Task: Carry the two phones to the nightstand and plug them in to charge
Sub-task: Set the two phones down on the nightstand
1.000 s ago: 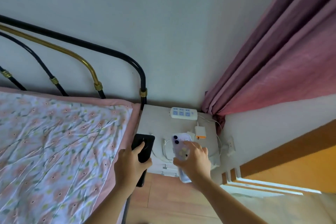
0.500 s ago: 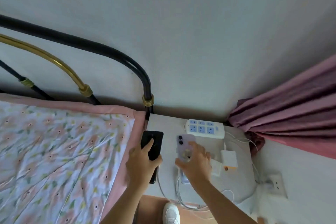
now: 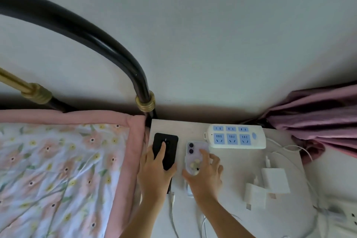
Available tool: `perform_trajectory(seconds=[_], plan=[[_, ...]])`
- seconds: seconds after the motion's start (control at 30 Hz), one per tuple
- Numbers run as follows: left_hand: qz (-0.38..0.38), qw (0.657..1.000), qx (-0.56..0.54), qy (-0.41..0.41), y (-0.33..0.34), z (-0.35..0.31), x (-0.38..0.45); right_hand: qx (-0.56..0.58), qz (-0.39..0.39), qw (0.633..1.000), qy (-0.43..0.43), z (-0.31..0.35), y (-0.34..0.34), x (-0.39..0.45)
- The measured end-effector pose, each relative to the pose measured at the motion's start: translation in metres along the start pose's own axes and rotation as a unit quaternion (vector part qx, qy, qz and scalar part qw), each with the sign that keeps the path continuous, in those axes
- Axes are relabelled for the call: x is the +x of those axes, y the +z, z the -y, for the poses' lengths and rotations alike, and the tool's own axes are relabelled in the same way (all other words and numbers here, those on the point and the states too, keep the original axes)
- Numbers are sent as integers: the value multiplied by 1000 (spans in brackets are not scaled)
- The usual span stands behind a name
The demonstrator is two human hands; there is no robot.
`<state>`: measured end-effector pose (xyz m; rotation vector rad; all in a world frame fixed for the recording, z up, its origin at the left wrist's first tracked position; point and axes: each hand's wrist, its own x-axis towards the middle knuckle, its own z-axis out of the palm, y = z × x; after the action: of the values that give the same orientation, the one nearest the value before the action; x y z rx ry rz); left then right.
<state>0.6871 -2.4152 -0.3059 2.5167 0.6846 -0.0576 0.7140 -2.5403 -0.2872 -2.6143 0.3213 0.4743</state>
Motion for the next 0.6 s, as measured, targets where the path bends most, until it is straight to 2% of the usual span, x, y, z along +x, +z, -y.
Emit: perform_trajectory(seconds=[0.33,0.43,0.6], plan=[[-9,1000,20,12,10,5,-8,-56,-73,996,-21,-2,24,2],[-8,1000,6,5,10,4,-8,-71,-57,995,-37,-8,23,5],[20,997,-37,-59,10,-2,-2,-102,28,993,-49,-11,11,10]])
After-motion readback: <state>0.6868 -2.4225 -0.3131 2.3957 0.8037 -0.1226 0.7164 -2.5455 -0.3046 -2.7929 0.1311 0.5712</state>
